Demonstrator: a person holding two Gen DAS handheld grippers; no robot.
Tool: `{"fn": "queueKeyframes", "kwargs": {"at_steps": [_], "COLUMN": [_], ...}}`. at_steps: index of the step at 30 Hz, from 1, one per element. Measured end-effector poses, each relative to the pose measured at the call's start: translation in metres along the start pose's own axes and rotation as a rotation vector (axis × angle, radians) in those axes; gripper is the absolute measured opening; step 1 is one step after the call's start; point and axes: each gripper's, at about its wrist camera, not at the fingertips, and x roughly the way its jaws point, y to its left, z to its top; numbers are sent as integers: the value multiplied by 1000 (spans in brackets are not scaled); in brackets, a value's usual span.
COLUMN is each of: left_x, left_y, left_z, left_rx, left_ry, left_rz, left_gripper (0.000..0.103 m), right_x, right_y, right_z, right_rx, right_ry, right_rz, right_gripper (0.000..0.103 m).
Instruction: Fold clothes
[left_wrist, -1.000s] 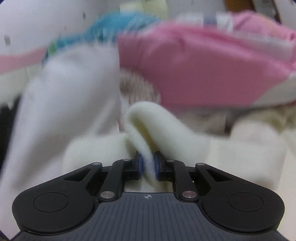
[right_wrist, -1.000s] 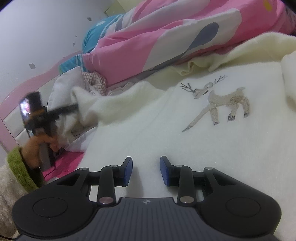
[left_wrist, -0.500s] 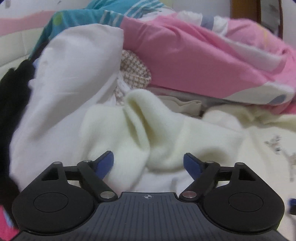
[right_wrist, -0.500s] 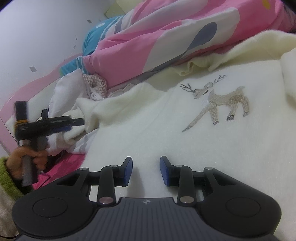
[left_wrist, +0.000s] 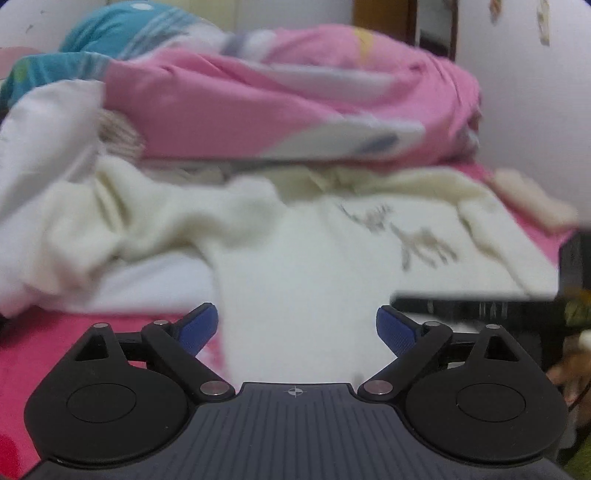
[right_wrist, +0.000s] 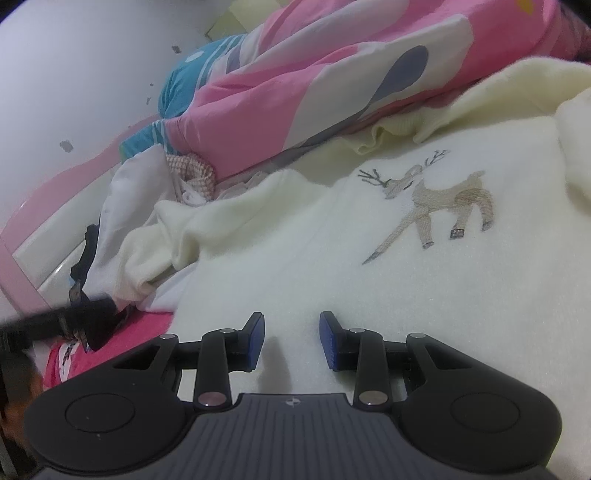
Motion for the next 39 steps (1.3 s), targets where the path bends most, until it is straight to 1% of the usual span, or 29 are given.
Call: {"fn": "queueKeyframes", "kwargs": {"at_steps": [2,3,4,8,13,14,16,17,18,19,21,23,25,27,28,29,31,32,33,34,35,36,39], "left_x": [4,6,8,17,26,27,28,28,29,29,30,30,30,31,31,31,31,31,31,31,31,31,31], "left_y": [-8,-12,-15,-31,-47,-46,-46,-46,-48,-49,-50,-51,-52,-53,-53,-53,-53,-53,-54,-54,-54,-54,-53], "left_z": [-6,-10,-13,-26,-39,-39,-40,-40,-40,-40,-40,-40,-40,-40,-40,-40,-40,-40,-40,-40,-40,-40,-41], "left_rx": [17,25,34,68,102,98,98,99,104,106,108,109,110,111,110,110,109,109,109,108,107,106,108], "left_ry": [16,24,33,65,101,103,104,103,102,103,105,107,110,113,115,116,115,115,115,116,116,115,111], "left_rz": [-2,-4,-5,-9,-16,-18,-17,-15,-11,-8,-3,2,6,9,10,12,14,16,16,16,16,17,19], "left_gripper": [90,90,90,91,94,95,96,97,97,97,98,98,98,98,98,98,98,98,98,98,98,98,99], "right_x": [-12,-21,-31,-86,-172,-191,-221,-234,-244,-253,-260,-253,-240,-223,-212,-201,-179,-175,-175,-174,-174,-174,-191], "right_y": [0,1,2,8,-5,-7,-12,-13,-16,-18,-27,-27,-18,-5,2,6,8,6,4,2,0,-3,-9], "right_z": [-1,-2,-5,-20,-31,-33,-35,-37,-39,-42,-45,-46,-45,-45,-44,-44,-46,-46,-45,-44,-43,-43,-27], "right_rx": [27,40,45,33,94,98,96,97,104,114,170,167,99,-7,-74,-127,-216,-228,-230,-231,-233,-235,-203], "right_ry": [-29,-45,-66,-133,-263,-292,-337,-362,-384,-406,-400,-368,-329,-290,-266,-233,-156,-139,-131,-123,-114,-106,-170], "right_rz": [-19,-34,-49,-111,-263,-313,-422,-482,-519,-548,-548,-542,-548,-564,-590,-635,-737,-760,-772,-784,-796,-807,-812], "right_gripper": [37,41,43,44,44,47,60,69,72,72,74,74,76,84,84,84,82,69,53,49,38,22,18]}}
